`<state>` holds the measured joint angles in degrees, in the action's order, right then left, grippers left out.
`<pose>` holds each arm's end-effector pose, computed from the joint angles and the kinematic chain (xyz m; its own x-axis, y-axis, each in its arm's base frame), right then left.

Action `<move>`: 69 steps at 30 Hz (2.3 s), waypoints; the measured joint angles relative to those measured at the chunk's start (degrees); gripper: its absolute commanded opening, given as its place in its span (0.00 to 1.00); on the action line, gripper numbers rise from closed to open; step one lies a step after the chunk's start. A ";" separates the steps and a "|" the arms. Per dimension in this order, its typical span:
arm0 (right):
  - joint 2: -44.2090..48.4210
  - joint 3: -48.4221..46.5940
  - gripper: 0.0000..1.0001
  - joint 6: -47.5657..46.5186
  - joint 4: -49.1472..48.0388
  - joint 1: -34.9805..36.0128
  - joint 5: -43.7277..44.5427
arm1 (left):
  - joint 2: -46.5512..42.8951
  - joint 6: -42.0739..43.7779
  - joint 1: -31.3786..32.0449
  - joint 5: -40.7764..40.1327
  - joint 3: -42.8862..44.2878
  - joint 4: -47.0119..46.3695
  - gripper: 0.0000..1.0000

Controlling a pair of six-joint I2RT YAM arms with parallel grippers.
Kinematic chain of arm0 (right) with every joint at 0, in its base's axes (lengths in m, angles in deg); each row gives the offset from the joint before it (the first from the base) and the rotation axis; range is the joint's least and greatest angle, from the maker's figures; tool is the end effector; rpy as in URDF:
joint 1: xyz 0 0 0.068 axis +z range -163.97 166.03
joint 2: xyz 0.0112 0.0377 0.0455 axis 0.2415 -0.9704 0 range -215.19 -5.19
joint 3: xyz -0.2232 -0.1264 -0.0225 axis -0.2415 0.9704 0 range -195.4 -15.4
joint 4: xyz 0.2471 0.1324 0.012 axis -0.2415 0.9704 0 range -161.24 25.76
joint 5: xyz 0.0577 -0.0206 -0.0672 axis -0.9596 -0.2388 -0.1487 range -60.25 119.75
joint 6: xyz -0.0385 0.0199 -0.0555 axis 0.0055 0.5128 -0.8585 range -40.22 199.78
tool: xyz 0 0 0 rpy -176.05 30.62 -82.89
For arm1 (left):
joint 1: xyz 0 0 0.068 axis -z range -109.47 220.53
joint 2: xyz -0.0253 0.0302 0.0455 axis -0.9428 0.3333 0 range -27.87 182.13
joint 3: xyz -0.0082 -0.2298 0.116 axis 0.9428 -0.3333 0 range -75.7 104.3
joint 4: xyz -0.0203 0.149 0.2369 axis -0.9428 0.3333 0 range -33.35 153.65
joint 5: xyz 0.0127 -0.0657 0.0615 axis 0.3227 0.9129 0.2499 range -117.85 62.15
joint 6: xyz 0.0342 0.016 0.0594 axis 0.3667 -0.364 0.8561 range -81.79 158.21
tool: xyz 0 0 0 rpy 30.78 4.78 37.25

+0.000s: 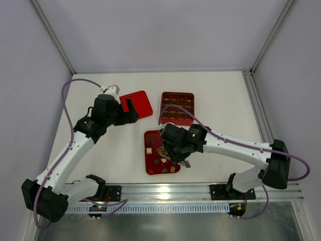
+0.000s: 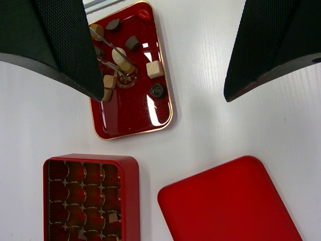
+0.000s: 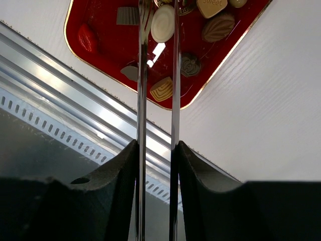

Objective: Pack the chocolate

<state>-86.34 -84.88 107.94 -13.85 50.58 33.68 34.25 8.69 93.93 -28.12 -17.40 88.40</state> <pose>0.1328 0.2699 0.2409 -0.7740 -0.5308 -0.3453 -0.5956 0.7954 0.1124 0.2568 -0.1109 0.2985 -0.6586 -0.2518 -0.7092 0.0795 0.9138 -0.3982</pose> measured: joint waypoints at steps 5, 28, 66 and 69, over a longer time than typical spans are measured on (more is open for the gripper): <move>-0.39 0.09 0.36 -0.20 -0.33 0.00 0.00 | 0.00 0.00 0.00 0.00 0.00 0.02 1.00; -0.46 -1.05 0.31 -0.26 0.28 -0.35 3.34 | 0.00 0.00 0.00 0.00 0.00 0.00 1.00; 5.27 -1.66 0.31 -1.73 -5.18 -17.00 -0.79 | 0.00 0.00 0.00 0.02 0.00 0.00 1.00; 4.83 -3.32 0.31 -2.69 -5.66 -20.06 -0.90 | 0.00 0.00 0.00 0.02 0.00 0.02 1.00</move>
<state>-81.51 -88.20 105.25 -19.51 30.52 32.78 34.25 8.69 93.93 -28.10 -17.40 88.42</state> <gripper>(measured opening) 0.322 0.995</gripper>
